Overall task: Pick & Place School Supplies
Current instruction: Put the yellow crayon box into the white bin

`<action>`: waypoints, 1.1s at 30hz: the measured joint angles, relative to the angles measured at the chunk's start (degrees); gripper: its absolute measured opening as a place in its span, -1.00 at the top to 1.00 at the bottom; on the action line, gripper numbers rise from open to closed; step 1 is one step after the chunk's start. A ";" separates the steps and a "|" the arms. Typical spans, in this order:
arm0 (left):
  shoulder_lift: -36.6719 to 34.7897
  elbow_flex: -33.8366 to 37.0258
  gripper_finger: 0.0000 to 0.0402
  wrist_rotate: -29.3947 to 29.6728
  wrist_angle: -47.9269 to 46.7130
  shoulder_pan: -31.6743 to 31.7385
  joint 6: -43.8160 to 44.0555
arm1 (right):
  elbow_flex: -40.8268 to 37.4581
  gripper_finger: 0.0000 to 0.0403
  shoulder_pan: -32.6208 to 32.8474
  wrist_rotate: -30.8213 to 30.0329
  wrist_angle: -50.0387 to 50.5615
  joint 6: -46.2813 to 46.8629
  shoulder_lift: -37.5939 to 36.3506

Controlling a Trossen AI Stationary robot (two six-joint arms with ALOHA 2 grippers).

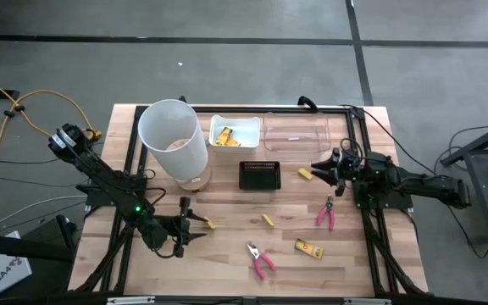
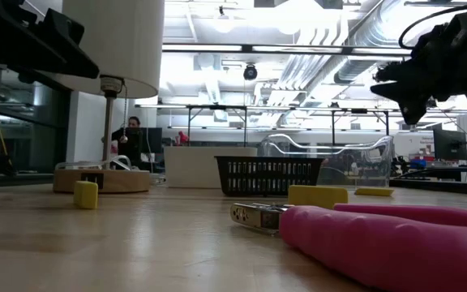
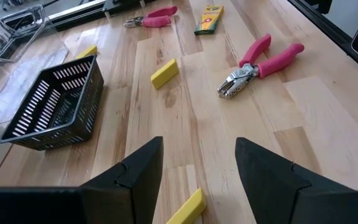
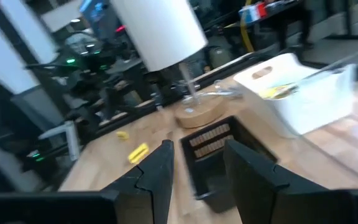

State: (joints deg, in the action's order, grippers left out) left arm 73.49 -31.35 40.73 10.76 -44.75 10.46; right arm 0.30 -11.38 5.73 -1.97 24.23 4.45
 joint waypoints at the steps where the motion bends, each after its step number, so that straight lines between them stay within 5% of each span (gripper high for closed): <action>1: 0.00 0.00 0.04 0.00 0.00 0.00 0.00 | 0.00 0.34 0.00 1.41 -0.28 -0.02 0.00; 6: 0.01 0.00 0.04 0.00 0.00 0.00 0.00 | 0.00 0.34 0.02 8.45 -2.73 -0.01 0.00; 12: 0.01 0.00 0.04 0.00 0.00 0.00 0.00 | 0.02 0.34 2.50 9.87 -8.17 -2.54 0.00; 19: 0.02 0.00 0.04 0.00 0.00 0.00 0.00 | 0.09 0.34 8.19 7.85 -16.14 -5.56 -0.02; 33: 0.02 0.00 0.04 0.00 0.00 0.00 0.00 | 8.38 0.34 19.45 -0.62 -16.57 -17.10 4.21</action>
State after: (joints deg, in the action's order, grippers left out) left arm 73.52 -31.35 40.73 10.76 -44.75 10.46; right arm 8.67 8.08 5.11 -18.54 7.13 8.66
